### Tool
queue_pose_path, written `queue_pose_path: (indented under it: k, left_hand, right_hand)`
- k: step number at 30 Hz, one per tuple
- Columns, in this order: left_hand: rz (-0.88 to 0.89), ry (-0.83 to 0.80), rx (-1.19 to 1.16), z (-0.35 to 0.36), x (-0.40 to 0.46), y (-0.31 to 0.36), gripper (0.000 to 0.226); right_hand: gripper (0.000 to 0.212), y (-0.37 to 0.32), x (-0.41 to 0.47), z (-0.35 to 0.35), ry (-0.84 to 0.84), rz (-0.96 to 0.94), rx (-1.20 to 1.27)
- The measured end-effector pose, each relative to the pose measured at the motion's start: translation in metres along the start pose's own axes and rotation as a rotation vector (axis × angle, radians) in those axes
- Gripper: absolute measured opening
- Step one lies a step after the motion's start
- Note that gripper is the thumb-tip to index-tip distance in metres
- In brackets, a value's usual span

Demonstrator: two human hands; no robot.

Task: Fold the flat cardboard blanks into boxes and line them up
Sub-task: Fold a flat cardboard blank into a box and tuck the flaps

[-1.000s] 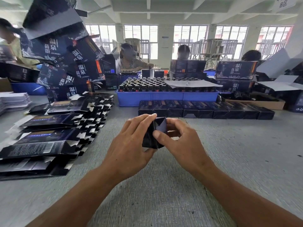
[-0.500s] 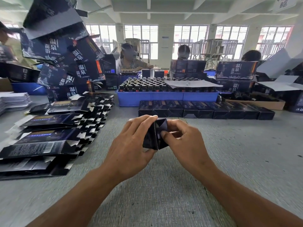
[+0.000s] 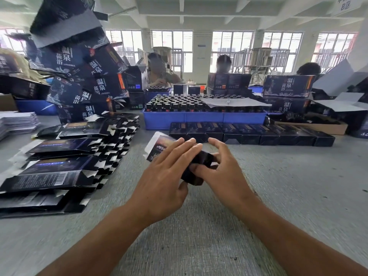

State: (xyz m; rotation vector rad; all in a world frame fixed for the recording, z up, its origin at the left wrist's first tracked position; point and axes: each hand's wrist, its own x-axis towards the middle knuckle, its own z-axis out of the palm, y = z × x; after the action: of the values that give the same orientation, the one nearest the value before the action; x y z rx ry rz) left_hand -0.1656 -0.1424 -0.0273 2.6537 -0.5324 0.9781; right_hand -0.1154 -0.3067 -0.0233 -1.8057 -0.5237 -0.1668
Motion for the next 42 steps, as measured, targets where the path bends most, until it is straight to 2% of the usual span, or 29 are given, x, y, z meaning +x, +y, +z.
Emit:
queue_pose_path:
  k: [2,5,8,10,13,18,23,27,31,34,37,42]
  left_hand:
    - [-0.074,0.073,0.013,0.001,0.000,0.000,0.086]
    - [-0.357,0.201,-0.108,-0.004,0.002,-0.004,0.073]
    - [-0.688,0.212,-0.609,-0.014,0.009,-0.004,0.072]
    - [-0.779,0.208,-0.903,-0.017,0.013,-0.004,0.070]
    - [-0.737,0.226,-1.045,-0.022,0.015,-0.002,0.066]
    - [-0.669,0.130,-1.046,-0.022,0.013,0.000,0.070]
    - [-0.631,0.123,-1.007,-0.019,0.010,0.001,0.068]
    - [-0.564,0.146,-0.991,-0.017,0.009,-0.002,0.079]
    - [-0.495,0.160,-1.006,-0.017,0.010,-0.002,0.070]
    - [-0.454,0.152,-1.019,-0.018,0.010,0.000,0.056]
    - [-0.428,0.170,-1.048,-0.019,0.010,0.002,0.033]
    - [-0.420,0.226,-1.053,-0.024,0.011,0.006,0.030]
  right_hand:
    - [0.081,0.002,0.006,-0.005,0.037,0.081,0.126]
    - [0.075,0.006,0.011,-0.010,-0.005,0.172,0.232]
    - [0.061,0.008,0.009,-0.007,-0.137,0.222,0.240]
    - [0.051,0.009,0.007,-0.005,-0.248,0.206,0.192]
    - [0.043,0.009,0.007,-0.005,-0.295,0.172,0.173]
    - [0.043,0.002,0.012,-0.014,-0.052,0.028,0.264]
    - [0.026,0.000,0.015,-0.017,-0.013,-0.031,0.274]
    - [0.040,-0.005,0.012,-0.017,-0.027,-0.110,0.204]
    - [0.056,-0.011,0.009,-0.020,-0.080,-0.160,0.134]
    - [0.052,-0.012,0.007,-0.022,-0.142,-0.177,0.094]
    - [0.040,-0.013,0.006,-0.022,-0.146,-0.199,0.070]
    - [0.029,-0.015,0.006,-0.021,-0.095,-0.224,0.112]
